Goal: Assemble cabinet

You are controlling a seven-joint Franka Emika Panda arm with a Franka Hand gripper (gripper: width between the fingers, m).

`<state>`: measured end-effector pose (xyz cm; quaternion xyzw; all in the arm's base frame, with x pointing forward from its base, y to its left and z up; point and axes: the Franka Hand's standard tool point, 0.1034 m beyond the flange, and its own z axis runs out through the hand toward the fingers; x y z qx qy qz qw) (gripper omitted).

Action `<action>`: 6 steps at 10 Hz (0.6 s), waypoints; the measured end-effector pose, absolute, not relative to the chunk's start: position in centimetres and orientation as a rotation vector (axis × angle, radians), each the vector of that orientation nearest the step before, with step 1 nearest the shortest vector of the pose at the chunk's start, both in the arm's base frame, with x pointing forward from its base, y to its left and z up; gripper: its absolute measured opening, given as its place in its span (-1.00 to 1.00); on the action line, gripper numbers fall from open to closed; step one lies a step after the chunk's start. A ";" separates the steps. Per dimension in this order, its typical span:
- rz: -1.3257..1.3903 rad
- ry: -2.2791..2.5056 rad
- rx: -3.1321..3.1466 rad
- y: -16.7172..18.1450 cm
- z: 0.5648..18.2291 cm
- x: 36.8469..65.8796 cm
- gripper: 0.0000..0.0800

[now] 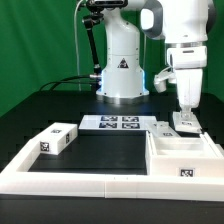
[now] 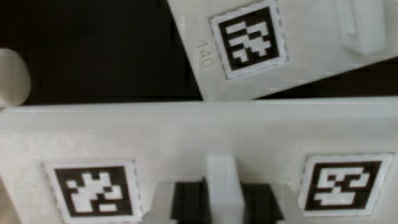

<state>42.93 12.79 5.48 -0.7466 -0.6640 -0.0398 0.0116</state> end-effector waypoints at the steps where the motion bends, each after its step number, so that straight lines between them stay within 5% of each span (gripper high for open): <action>1: -0.135 -2.077 -2.324 12.6 5.5 43.7 -0.83; 6: -0.129 -2.063 -2.331 12.5 5.3 44.3 -0.83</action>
Offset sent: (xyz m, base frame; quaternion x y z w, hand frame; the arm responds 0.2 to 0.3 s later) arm 0.0000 0.0000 0.0000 0.0000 0.0000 0.0000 1.0000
